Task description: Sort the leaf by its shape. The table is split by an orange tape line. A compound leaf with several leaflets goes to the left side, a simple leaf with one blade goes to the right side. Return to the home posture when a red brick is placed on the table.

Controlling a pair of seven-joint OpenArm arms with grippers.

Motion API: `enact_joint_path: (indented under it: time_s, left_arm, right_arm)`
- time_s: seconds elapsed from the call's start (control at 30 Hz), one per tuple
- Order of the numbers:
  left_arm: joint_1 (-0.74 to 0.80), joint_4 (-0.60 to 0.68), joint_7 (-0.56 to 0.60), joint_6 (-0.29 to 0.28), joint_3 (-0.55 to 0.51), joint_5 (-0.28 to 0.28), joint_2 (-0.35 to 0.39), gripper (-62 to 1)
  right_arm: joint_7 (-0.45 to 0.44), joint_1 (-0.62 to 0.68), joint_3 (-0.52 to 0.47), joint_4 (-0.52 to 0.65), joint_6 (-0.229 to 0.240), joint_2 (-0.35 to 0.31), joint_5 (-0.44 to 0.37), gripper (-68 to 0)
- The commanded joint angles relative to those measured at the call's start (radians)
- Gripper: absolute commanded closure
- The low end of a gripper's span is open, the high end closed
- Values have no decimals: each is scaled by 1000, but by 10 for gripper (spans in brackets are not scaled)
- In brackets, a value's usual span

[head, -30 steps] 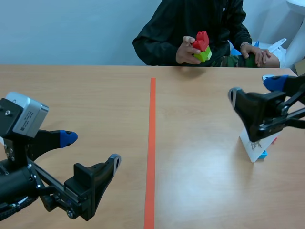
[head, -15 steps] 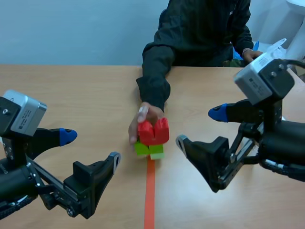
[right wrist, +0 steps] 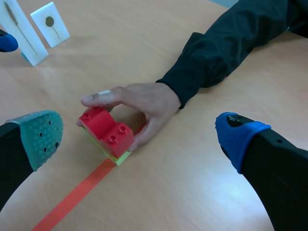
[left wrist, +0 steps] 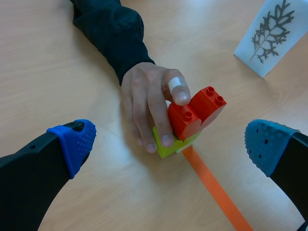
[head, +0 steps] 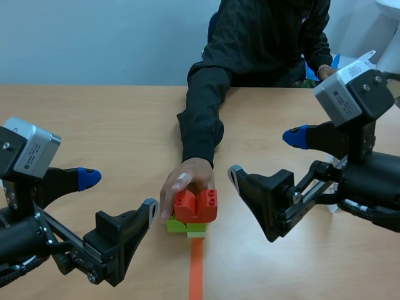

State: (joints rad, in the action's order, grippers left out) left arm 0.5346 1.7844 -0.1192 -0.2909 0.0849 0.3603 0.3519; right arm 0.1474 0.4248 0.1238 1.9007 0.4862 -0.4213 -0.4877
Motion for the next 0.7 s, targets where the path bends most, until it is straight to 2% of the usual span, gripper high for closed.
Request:
enact_joint_path:
  time_s: [0.0,0.3,0.67]
  left_arm:
    - [-3,14,18,-3,-8,10,-5,-623]
    - [-3,14,18,-3,-8,10,-5,-623]
    - [-3,14,18,-3,-8,10,-5,-623]
  right_arm:
    - [-7,-11,-10,0,-3,0,-13,-679]
    - [-7,-11,-11,0,-35,3,24,-679]
    - [-7,-11,-11,0,-119,10,39,-679]
